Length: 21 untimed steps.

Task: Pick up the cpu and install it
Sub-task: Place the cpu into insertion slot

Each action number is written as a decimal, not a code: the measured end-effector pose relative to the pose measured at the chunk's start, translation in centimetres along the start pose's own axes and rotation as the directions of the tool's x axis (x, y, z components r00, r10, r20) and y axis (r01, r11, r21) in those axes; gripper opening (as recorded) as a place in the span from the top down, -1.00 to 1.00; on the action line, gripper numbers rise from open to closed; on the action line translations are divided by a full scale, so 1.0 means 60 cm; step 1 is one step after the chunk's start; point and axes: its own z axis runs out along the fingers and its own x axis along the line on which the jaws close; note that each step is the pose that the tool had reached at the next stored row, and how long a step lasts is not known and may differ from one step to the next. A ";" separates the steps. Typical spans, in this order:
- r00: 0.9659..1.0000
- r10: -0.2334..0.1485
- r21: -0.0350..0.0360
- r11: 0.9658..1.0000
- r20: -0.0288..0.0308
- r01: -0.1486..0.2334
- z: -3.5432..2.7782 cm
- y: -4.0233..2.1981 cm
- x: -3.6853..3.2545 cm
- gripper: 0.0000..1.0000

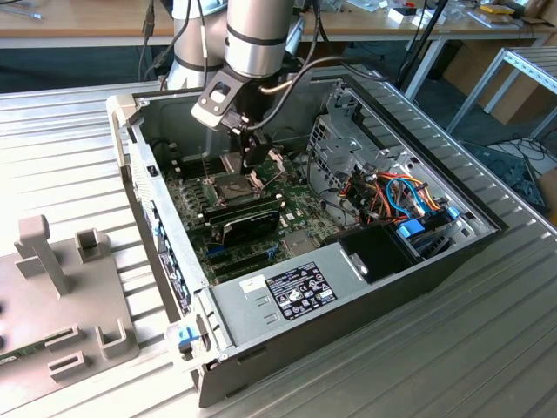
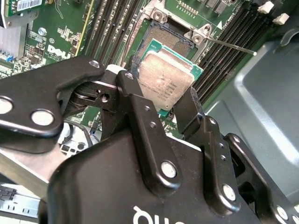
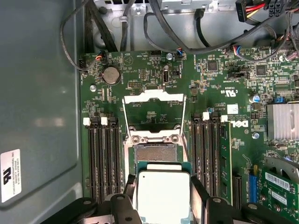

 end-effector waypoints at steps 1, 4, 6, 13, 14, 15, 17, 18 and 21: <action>1.000 0.000 0.000 1.000 0.000 0.000 0.003 0.000 0.000 -0.09; 1.000 0.000 0.000 1.000 0.000 0.000 0.009 0.000 0.000 -0.09; 1.000 0.000 0.000 1.000 0.000 0.000 0.010 0.000 0.000 -0.09; 1.000 0.000 0.000 1.000 0.000 0.000 0.013 0.000 0.000 -0.09; 1.000 0.000 0.000 1.000 0.000 0.000 0.013 0.000 0.000 -0.09; 1.000 0.000 0.000 1.000 0.000 0.000 0.013 0.000 0.000 -0.09; 1.000 0.000 0.000 1.000 0.000 0.000 0.015 0.000 0.000 -0.09; 1.000 0.000 0.000 1.000 0.000 0.000 0.017 0.000 0.000 -0.09; 1.000 -0.009 0.000 1.000 0.000 0.009 0.020 -0.001 0.000 -0.09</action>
